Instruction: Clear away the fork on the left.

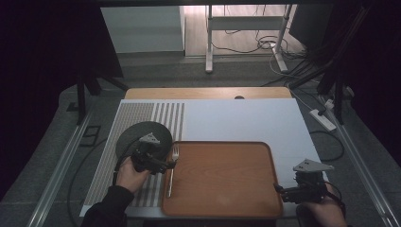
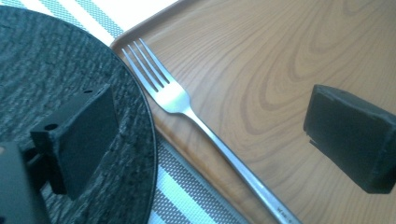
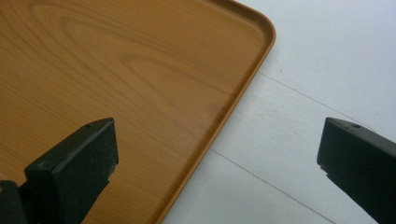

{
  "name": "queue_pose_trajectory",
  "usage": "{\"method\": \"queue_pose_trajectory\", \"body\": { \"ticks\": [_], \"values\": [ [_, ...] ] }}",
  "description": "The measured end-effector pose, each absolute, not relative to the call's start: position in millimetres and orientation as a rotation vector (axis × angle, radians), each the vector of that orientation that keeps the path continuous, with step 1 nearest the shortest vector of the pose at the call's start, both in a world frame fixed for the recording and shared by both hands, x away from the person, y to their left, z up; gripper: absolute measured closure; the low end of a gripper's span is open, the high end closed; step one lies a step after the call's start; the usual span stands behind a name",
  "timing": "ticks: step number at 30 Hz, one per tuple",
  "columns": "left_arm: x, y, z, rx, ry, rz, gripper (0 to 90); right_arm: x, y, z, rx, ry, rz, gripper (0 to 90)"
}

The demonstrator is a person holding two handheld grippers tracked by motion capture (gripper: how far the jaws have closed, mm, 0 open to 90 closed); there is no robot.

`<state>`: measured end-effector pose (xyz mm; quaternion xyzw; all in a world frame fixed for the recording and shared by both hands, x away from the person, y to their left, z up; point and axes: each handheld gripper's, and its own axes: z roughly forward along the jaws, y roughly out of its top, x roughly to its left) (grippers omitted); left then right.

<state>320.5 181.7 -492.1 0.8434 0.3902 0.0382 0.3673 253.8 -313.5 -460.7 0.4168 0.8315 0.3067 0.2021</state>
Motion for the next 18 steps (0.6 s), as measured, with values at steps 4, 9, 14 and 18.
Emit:
{"method": "queue_pose_trajectory", "body": {
  "ticks": [4,9,14,18],
  "values": [
    [318,184,-492,2.163,1.015,0.101,1.9,254,-314,-461,1.162,2.322,0.856,0.0],
    [313,189,-489,2.156,1.005,0.118,1.1,254,-314,-461,1.163,2.321,0.860,0.0],
    [307,193,-488,2.149,0.996,0.141,0.0,254,-314,-461,1.162,2.322,0.856,0.0],
    [303,195,-487,2.149,0.998,0.147,0.0,254,-314,-461,1.163,2.322,0.856,0.0]
  ]
}}
